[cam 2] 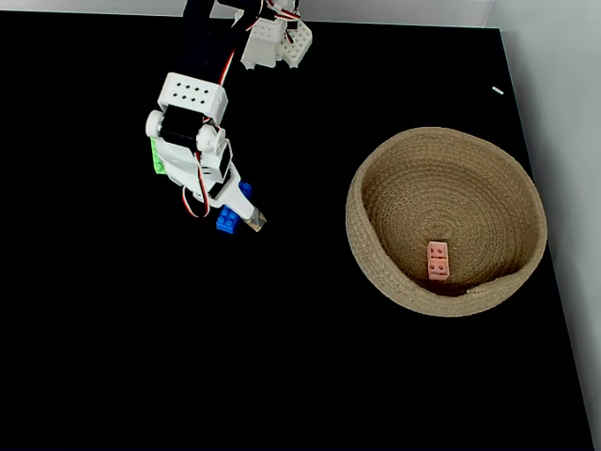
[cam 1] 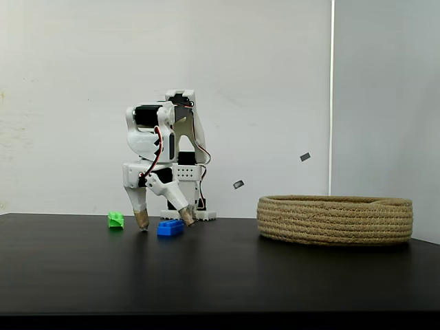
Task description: Place the lego blocks in the tray
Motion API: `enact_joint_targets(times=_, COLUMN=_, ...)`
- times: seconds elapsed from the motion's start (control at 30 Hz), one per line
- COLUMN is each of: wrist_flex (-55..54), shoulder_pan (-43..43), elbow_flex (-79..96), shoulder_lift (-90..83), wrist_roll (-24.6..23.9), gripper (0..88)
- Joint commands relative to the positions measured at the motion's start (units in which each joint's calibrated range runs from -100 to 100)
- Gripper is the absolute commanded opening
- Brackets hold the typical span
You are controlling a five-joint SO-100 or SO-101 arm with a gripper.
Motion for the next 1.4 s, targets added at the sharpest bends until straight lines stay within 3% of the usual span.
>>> enact_joint_targets(times=0.0, wrist_flex=-1.4, shoulder_pan=0.1, elbow_flex=-2.6, shoulder_lift=-1.4, wrist_roll=-2.5, gripper=28.3)
enact_joint_targets(times=0.07, wrist_flex=-2.3, shoulder_pan=-0.2, elbow_flex=-1.7, shoulder_lift=-1.8, wrist_roll=-3.5, gripper=18.5)
enact_joint_targets(times=0.17, wrist_flex=-3.1, shoulder_pan=-0.9, elbow_flex=-0.3, shoulder_lift=-2.9, wrist_roll=-5.2, gripper=12.3)
enact_joint_targets(times=0.23, wrist_flex=-3.6, shoulder_pan=-1.2, elbow_flex=1.0, shoulder_lift=-4.6, wrist_roll=-6.4, gripper=0.2)
enact_joint_targets(times=0.4, wrist_flex=-1.5, shoulder_pan=-2.4, elbow_flex=1.9, shoulder_lift=-9.7, wrist_roll=-9.0, gripper=0.0)
enact_joint_targets(times=0.5, wrist_flex=7.5, shoulder_pan=-3.6, elbow_flex=-4.7, shoulder_lift=-12.6, wrist_roll=-12.3, gripper=0.0)
enact_joint_targets(times=0.63, wrist_flex=16.5, shoulder_pan=-6.9, elbow_flex=-12.1, shoulder_lift=-18.8, wrist_roll=-18.0, gripper=0.0)
enact_joint_targets(times=0.8, wrist_flex=17.2, shoulder_pan=-13.7, elbow_flex=-4.2, shoulder_lift=-30.7, wrist_roll=-29.9, gripper=0.1)
enact_joint_targets(times=1.0, wrist_flex=14.0, shoulder_pan=-29.9, elbow_flex=0.1, shoulder_lift=-39.1, wrist_roll=-45.5, gripper=0.1)
enact_joint_targets(times=1.27, wrist_flex=1.1, shoulder_pan=-45.9, elbow_flex=5.0, shoulder_lift=-40.6, wrist_roll=-54.7, gripper=0.9)
enact_joint_targets(times=1.37, wrist_flex=-6.4, shoulder_pan=-47.2, elbow_flex=8.6, shoulder_lift=-40.4, wrist_roll=-55.3, gripper=8.9)
